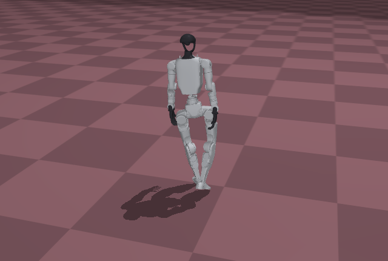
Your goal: In place motions
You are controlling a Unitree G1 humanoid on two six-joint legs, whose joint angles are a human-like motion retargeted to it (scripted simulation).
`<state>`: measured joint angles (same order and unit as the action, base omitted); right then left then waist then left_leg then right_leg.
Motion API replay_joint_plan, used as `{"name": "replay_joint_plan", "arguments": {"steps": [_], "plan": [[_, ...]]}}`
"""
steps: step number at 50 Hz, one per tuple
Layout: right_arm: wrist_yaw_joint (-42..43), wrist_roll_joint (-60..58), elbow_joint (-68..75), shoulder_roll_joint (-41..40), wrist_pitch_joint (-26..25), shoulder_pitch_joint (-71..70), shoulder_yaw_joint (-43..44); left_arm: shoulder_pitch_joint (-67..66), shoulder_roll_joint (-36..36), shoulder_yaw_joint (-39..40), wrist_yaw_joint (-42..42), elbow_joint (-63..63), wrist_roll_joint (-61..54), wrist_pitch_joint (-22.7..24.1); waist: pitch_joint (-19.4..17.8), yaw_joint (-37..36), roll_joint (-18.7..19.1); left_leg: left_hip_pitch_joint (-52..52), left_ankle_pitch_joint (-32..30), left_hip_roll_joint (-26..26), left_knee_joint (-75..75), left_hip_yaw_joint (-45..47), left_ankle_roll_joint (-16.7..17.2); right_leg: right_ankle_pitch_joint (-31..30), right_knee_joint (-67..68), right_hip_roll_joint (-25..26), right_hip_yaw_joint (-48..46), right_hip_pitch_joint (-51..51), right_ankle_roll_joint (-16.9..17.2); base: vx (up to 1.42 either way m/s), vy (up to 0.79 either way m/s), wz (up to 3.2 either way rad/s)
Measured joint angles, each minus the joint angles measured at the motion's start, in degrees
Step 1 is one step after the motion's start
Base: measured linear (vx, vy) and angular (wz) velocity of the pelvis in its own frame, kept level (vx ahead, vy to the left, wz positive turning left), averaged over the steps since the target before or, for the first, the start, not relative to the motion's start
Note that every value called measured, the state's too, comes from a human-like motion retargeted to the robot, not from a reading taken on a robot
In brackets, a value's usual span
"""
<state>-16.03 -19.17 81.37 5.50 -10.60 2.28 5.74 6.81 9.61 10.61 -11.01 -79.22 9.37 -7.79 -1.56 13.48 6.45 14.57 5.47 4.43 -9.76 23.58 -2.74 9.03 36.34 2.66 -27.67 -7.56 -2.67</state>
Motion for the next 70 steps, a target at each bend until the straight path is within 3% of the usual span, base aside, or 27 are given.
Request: {"name": "replay_joint_plan", "arguments": {"steps": [7, 8, 10, 12, 13, 15, 17, 22, 35, 38, 40, 43, 45, 47, 49, 53, 55, 58, 60, 65, 68, 70], "plan": [[-0.06, -2.95, 1.0, -0.96, -0.49, 1.43, -0.9, 1.96, -1.69, -2.76, 0.56, 2.14, 0.27, 0.87, -0.09, -0.3, -4.84, -3.83, -1.7, -7.63, 4.41, -3.89, -1.44, 2.57, -19.5, 0.69, 12.1, -4.39, 3.26, 0.08, -0.02, 1.32], [0.01, -3.67, 0.72, -0.91, -0.58, 1.2, -1.34, 1.62, -2.24, -2.66, 0.35, 1.85, -0.2, 1.02, -0.25, -0.5, -5.98, -4.93, -1.66, -9.25, 5.15, -4.4, -1.71, 2.42, -23.18, -0.46, 11.65, -3.94, 4.1, 0.16, -0.01, 0.94], [-0.03, -5.27, -0.23, -0.97, -0.93, 0.63, -1.74, 1.13, -2.84, -2.68, -0.35, 0.16, -0.89, 1.22, -1.06, -0.11, -8.22, -8.06, -1.96, -12.23, 7.0, -5.62, -2.08, -7.91, -29.48, -2.63, 7.45, -2.16, 1.9, 0.22, -0.05, 0.85], [0.19, -6.24, -1.41, -1.01, -0.86, 0.68, -2.33, 0.19, -3.01, -2.58, -0.98, -2.64, -0.1, 0.77, -0.28, -2.88, -9.3, -9.83, -1.68, -13.06, 8.14, -3.97, -1.88, -2.56, -31.03, -3.34, 4.35, 0.6, 3.22, 0.3, -0.08, -0.17], [0.19, -6.67, -2.21, -1.15, -0.75, 0.72, -2.25, -0.29, -3.02, -2.55, -1.3, -4.68, 1.29, 0.34, 0.34, -5.02, -9.64, -10.38, -1.41, -13.33, 8.56, -3.37, -1.79, -2.43, -30.53, -4.45, 0.86, 1.57, 4.1, 0.3, -0.06, -0.05], [0.18, -7.49, -4.1, -1.57, -0.31, 0.68, -1.1, -1.41, -3.64, -2.63, -0.06, -8.72, 4.25, -0.68, 0.86, -5.25, -9.29, -10.53, -1.24, -13.29, 7.92, -6.72, -1.6, -2.4, -30.92, -3.96, 4.44, 1.75, 4.86, 0.23, -0.06, 0.75], [0.59, -8.01, -5.75, -1.87, 0.27, -0.04, -1.26, -2.22, -3.95, -1.97, 2.64, -12.1, 3.88, -1.43, 0.75, -6.17, -9.21, -10.97, -0.67, -12.84, 7.46, -6.53, -1.51, -2.53, -32.22, -3.88, -1.03, 3.69, 4.46, 0.13, -0.1, 0.33], [1.78, -7.25, -7.72, -2.39, 1.7, -1.44, -2.54, -6.76, -4.24, 2.18, 1.7, -15.84, 3.03, -1.7, 2.21, -3.7, -8.18, -11.98, 0.63, -12.28, 7.31, -7.8, -1.13, -2.16, -33.81, -2.31, -1.46, 5.39, 4.29, 0.18, -0.03, 0.39], [-0.4, -6.39, -5.35, -2.48, 1.45, -0.2, -1.53, -8.34, -3.65, 6.36, 2.33, -11.5, -0.93, -2.05, 2.83, -5.93, -10.86, -9.45, 3.86, -12.59, -2.44, -7.76, 1.4, -0.62, -31.04, -5.16, -0.16, 5.54, 4.25, 0.1, 0.0, 0.08], [0.12, -8.35, -5.06, -2.43, 1.24, 0.25, -1.12, -7.23, -4.28, 6.19, 2.27, -9.63, -1.94, -1.99, 2.88, -6.73, -12.07, -7.05, 3.65, -13.43, -6.99, -8.52, -0.24, -0.88, -29.49, -7.19, 2.12, 3.96, 4.57, 0.02, 0.09, -0.63], [0.88, -9.09, -4.97, -2.48, 1.26, 0.5, -0.38, -6.48, -5.12, 5.68, 2.46, -8.17, -3.14, -1.58, 2.11, -7.75, -12.81, -6.03, 4.97, -15.48, -8.52, -14.97, -2.87, -1.43, -28.64, -8.16, 5.25, 3.05, 4.68, -0.02, 0.14, -1.2], [1.61, -9.14, -4.86, -2.49, 1.78, 0.79, 0.35, -5.94, -6.16, 4.83, 3.1, -7.03, -4.37, -0.71, 0.46, -10.51, -12.96, -6.53, 5.15, -19.12, -6.44, -29.08, -4.01, -2.52, -27.83, -7.86, 10.68, 2.25, 4.49, 0.03, 0.17, -2.0], [2.17, -8.81, -4.71, -2.41, 1.71, 0.74, 0.85, -5.85, -6.76, 3.44, 3.83, -6.89, -5.19, 0.35, -0.62, -12.26, -12.67, -7.74, 4.01, -21.24, -3.61, -40.5, -2.46, -3.85, -26.92, -7.1, 16.05, 0.77, 4.45, 0.0, 0.2, -2.75], [2.35, -8.66, -5.04, -2.3, 1.51, 0.23, 0.7, -5.77, -6.75, 1.55, 4.24, -7.53, -5.64, 1.12, -0.51, -9.62, -12.48, -6.59, 5.82, -17.91, -3.35, -27.97, -4.5, -5.91, -26.64, -7.05, 18.47, -0.93, 4.52, -0.02, 0.19, -2.31], [2.01, -8.28, -6.0, -2.18, 1.49, -0.37, 0.14, -5.4, -6.33, -0.29, 3.7, -8.88, -4.37, 0.97, -0.45, -8.88, -11.35, -5.09, 7.37, -16.13, -2.52, -15.42, -8.78, -8.1, -27.09, -4.22, 23.35, -3.21, 3.23, -0.05, 0.18, -3.03], [1.23, -6.52, -7.81, -1.91, 2.44, -1.76, -1.47, -5.08, -4.51, -4.69, 1.8, -10.91, 0.78, -0.35, -0.04, 1.63, -9.57, -6.7, 11.48, -12.85, -0.07, -10.15, -7.73, -7.9, -27.81, -3.07, 24.61, -7.24, 2.1, 0.09, 0.15, -2.12], [0.33, -5.59, -8.07, -1.62, 2.71, -2.75, -2.67, -5.95, -3.55, -5.11, 1.08, -10.73, 3.2, -0.39, -0.25, 2.9, -9.36, -7.21, 13.81, -11.53, 0.75, -4.59, -7.62, -5.81, -27.73, -3.35, 21.75, -8.65, 0.82, 0.18, 0.1, -3.91], [-0.81, -4.96, -8.21, -1.25, 2.63, -3.96, -3.36, -7.77, -2.76, -3.31, 1.93, -10.82, 4.72, -0.74, 0.03, 3.59, -8.48, -8.4, 16.52, -8.43, 1.85, 5.34, -6.09, -1.71, -27.41, -6.03, 8.38, -9.02, -0.15, 0.37, -0.06, -4.28], [-1.02, -4.48, -8.17, -0.65, 2.49, -4.75, -3.54, -9.51, -2.37, -1.22, 1.9, -11.33, 4.37, -1.0, 0.69, 3.22, -7.99, -9.62, 18.39, -6.28, 2.89, 14.21, -4.25, 1.02, -26.69, -9.18, -5.9, -8.09, -0.38, 0.37, 0.0, -5.13], [0.05, -3.05, -8.06, 1.71, 2.04, -5.28, -1.62, -13.06, -1.68, 2.89, 1.12, -12.23, 4.23, -2.0, 1.55, 0.22, -5.46, -13.14, 21.6, -4.18, 5.99, 31.2, -0.35, 5.58, -24.27, -10.54, -33.58, -2.91, -1.22, 0.52, -0.05, -4.65], [1.42, -1.79, -7.49, 3.63, 1.35, -4.64, 1.31, -14.11, -0.98, 3.44, 0.95, -12.82, 4.85, -2.66, 2.27, -0.16, -3.38, -14.66, 22.91, -3.89, 6.95, 37.08, 2.08, 4.04, -24.99, -9.4, -44.0, 0.23, 0.33, 0.6, -0.06, -3.26], [2.94, -0.88, -6.33, 4.65, 0.95, -4.44, 3.4, -14.18, -0.51, 3.53, 0.95, -12.95, 5.38, -3.22, 3.29, -0.02, -2.46, -14.66, 23.35, -3.71, 6.74, 39.78, 3.23, 1.32, -26.31, -8.53, -45.14, 0.06, 0.66, 0.48, 0.01, -2.25]]}}
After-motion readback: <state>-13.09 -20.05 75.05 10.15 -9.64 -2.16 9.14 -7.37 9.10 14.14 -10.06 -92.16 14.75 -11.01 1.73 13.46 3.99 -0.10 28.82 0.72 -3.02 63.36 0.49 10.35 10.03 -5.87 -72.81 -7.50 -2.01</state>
